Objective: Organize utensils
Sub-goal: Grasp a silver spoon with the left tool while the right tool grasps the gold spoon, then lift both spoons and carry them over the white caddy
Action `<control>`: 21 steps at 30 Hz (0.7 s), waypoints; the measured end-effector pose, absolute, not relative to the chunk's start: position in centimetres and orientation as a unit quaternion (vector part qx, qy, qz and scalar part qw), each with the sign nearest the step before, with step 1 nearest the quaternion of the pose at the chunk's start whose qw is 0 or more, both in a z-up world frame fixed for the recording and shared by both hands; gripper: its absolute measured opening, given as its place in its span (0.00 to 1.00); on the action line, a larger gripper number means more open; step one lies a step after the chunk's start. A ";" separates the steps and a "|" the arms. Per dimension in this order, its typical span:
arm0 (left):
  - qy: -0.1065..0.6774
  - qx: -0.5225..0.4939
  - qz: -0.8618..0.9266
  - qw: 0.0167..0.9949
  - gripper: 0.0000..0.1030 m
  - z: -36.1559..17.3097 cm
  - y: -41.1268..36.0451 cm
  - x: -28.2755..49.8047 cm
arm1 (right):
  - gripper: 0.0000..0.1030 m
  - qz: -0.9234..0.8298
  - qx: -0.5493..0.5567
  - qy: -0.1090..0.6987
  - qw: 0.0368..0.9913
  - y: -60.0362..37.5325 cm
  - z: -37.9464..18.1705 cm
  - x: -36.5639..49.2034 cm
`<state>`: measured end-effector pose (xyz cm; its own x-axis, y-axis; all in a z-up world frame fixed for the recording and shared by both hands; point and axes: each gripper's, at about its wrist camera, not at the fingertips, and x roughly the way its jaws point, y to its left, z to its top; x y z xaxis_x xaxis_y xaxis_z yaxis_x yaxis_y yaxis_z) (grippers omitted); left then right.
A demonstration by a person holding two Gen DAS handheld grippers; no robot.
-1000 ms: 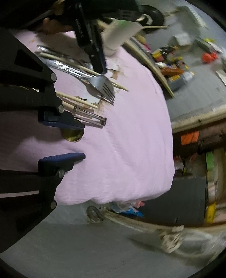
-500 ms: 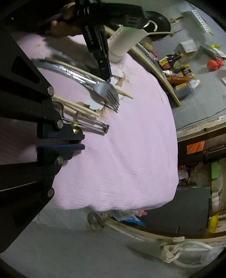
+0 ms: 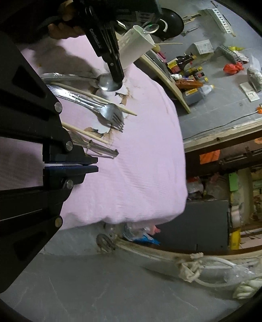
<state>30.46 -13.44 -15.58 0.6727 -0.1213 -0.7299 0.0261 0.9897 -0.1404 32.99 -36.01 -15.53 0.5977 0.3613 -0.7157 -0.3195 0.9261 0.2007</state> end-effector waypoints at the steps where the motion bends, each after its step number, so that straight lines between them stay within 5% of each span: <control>1: 0.396 -0.055 -0.033 0.916 0.02 -15.1 -13.5 30.1 | 0.01 0.186 0.022 0.401 0.897 -36.0 -15.1 32.7; 21: 0.245 -0.044 0.081 0.965 0.02 -5.7 -10.8 25.6 | 0.01 0.136 -0.062 0.213 0.966 -30.8 -3.8 27.5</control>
